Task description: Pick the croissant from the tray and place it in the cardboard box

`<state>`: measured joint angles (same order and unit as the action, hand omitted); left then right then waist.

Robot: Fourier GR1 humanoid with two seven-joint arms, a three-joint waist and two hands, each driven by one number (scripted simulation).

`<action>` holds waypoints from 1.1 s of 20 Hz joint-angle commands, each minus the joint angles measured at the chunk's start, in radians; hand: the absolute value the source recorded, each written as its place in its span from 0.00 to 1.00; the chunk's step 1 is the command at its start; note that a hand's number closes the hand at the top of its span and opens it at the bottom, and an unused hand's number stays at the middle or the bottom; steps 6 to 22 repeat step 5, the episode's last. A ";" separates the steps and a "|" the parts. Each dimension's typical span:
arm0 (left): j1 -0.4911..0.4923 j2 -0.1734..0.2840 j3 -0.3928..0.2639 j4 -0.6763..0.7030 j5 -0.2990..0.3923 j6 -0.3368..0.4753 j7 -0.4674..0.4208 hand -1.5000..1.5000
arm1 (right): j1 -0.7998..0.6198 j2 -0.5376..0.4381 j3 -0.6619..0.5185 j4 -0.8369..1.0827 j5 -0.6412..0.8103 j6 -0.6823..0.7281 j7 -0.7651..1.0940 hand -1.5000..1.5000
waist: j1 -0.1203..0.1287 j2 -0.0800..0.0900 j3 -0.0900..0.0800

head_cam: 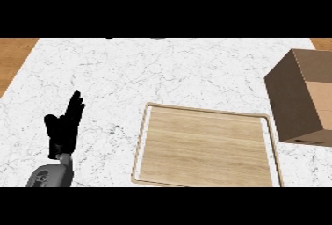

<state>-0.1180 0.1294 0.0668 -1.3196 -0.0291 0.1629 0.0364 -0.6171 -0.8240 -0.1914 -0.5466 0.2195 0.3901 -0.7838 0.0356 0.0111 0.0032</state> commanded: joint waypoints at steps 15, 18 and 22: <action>0.007 0.015 0.023 -0.008 0.018 -0.012 -0.008 0.50 | -0.049 -0.073 -0.118 0.200 -0.154 0.259 -0.030 0.00 | 0.001 0.002 0.001; 0.007 0.015 0.023 -0.008 0.018 -0.012 -0.008 0.50 | -0.049 -0.073 -0.118 0.200 -0.154 0.259 -0.030 0.00 | 0.001 0.002 0.001; 0.007 0.015 0.023 -0.008 0.018 -0.012 -0.008 0.50 | -0.049 -0.073 -0.118 0.200 -0.154 0.259 -0.030 0.00 | 0.001 0.002 0.001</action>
